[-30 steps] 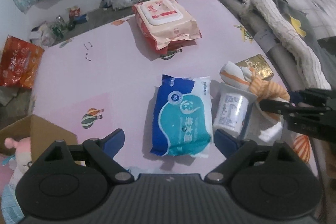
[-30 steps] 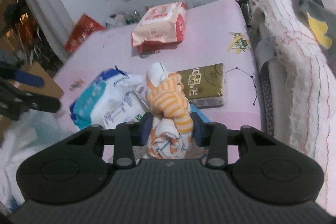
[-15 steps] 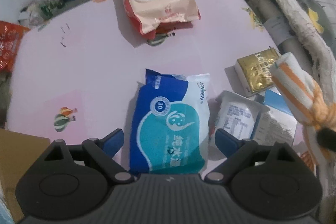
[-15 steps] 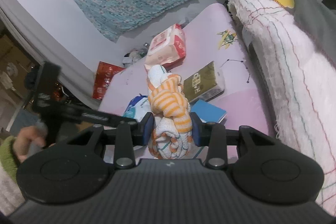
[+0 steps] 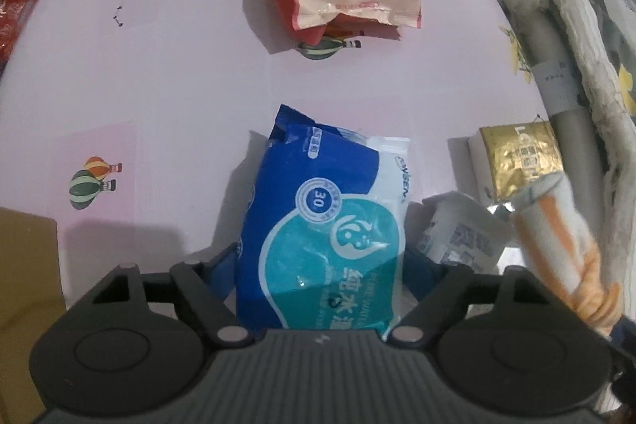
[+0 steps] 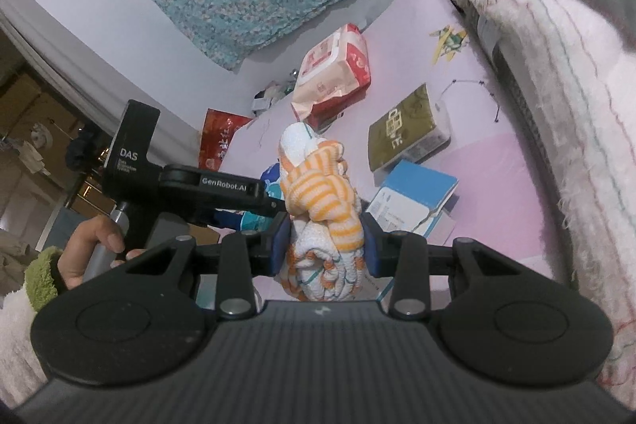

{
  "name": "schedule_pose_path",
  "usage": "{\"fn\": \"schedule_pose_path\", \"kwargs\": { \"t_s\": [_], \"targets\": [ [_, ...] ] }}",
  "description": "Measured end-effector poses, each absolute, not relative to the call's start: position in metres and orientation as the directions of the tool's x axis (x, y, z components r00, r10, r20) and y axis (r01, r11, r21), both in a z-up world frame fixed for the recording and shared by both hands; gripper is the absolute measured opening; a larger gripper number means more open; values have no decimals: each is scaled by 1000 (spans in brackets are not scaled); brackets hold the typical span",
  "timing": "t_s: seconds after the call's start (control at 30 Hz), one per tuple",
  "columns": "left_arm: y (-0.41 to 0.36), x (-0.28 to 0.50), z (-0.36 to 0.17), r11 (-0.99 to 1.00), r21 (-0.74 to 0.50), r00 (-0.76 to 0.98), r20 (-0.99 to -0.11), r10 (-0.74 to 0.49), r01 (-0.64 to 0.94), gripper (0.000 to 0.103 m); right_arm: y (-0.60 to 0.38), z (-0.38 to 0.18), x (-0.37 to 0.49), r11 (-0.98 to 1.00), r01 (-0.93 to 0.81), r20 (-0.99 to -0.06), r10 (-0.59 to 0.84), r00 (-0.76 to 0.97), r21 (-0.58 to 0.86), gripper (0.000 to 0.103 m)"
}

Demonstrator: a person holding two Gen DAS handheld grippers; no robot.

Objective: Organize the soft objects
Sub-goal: 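Grasp the orange-striped towel roll with the right gripper while the left grasps the blue wipes packet, then carry the towel roll and wipes packet over the cardboard box with both grippers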

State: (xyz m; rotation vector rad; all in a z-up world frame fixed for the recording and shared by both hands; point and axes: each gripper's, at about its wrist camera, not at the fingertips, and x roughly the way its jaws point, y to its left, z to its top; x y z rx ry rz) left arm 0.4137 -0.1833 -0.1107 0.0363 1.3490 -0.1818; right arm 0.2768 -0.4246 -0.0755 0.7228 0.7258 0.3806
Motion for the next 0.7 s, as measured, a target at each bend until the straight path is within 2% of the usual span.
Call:
{"fn": "schedule_pose_path", "kwargs": {
  "t_s": [0.07, 0.2, 0.43, 0.7],
  "targets": [
    [-186, 411, -107, 985, -70, 230, -967, -106, 159, 72, -423, -78, 278, 693, -66, -468, 551, 691, 718, 36],
    [-188, 404, -99, 983, -74, 248, -962, -115, 169, 69, -420, -77, 278, 683, -70, -459, 560, 690, 727, 36],
    [-184, 388, -58, 980, -118, 326, -931, -165, 158, 68, -418, -59, 271, 669, -87, -424, 560, 712, 738, 36],
    [-175, 348, 8, 961, -202, 435, -860, -266, 188, 68, -421, -27, 246, 625, -110, -343, 557, 756, 773, 36]
  ]
}}
